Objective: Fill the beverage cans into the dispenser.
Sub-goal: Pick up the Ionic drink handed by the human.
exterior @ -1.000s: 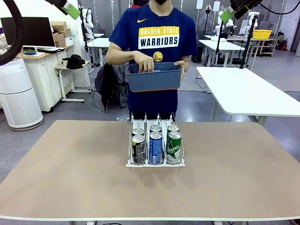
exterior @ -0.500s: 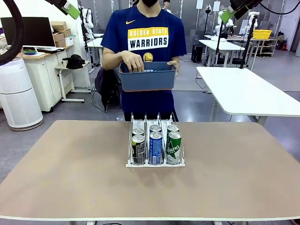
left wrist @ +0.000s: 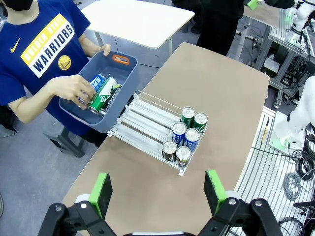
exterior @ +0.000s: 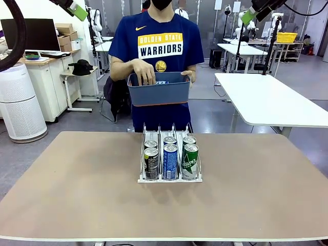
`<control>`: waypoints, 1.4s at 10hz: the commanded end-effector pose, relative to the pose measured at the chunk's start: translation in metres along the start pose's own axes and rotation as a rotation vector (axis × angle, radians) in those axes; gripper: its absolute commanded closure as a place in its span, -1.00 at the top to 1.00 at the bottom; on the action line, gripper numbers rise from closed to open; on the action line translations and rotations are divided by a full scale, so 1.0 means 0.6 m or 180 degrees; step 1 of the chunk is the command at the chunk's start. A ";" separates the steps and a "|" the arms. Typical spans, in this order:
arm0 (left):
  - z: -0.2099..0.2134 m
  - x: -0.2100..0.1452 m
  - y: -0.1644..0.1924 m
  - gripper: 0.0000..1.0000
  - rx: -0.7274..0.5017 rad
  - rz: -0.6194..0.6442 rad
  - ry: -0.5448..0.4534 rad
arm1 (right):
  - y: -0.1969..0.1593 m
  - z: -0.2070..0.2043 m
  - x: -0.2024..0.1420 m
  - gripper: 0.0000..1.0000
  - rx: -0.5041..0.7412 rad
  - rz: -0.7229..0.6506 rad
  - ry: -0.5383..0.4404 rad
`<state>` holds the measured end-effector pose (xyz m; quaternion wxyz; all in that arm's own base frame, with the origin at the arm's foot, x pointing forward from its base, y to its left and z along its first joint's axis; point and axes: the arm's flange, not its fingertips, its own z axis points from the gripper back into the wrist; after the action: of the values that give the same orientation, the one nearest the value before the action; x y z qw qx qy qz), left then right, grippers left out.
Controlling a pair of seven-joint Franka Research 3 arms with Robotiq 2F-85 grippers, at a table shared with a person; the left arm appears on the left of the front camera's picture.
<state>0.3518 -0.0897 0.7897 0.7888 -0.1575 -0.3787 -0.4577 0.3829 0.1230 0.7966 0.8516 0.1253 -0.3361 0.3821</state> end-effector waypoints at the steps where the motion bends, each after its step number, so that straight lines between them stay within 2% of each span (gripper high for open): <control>1: 0.002 -0.001 0.001 1.00 -0.0002 0.0007 -0.0018 | 0.001 -0.001 0.000 1.00 0.0052 -0.0041 -0.0035; 14: 0.002 -0.001 0.001 1.00 -0.0002 0.0007 -0.0018 | 0.001 -0.001 0.000 1.00 0.0052 -0.0041 -0.0035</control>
<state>0.3518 -0.0897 0.7897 0.7888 -0.1575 -0.3787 -0.4577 0.3829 0.1230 0.7966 0.8516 0.1253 -0.3361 0.3821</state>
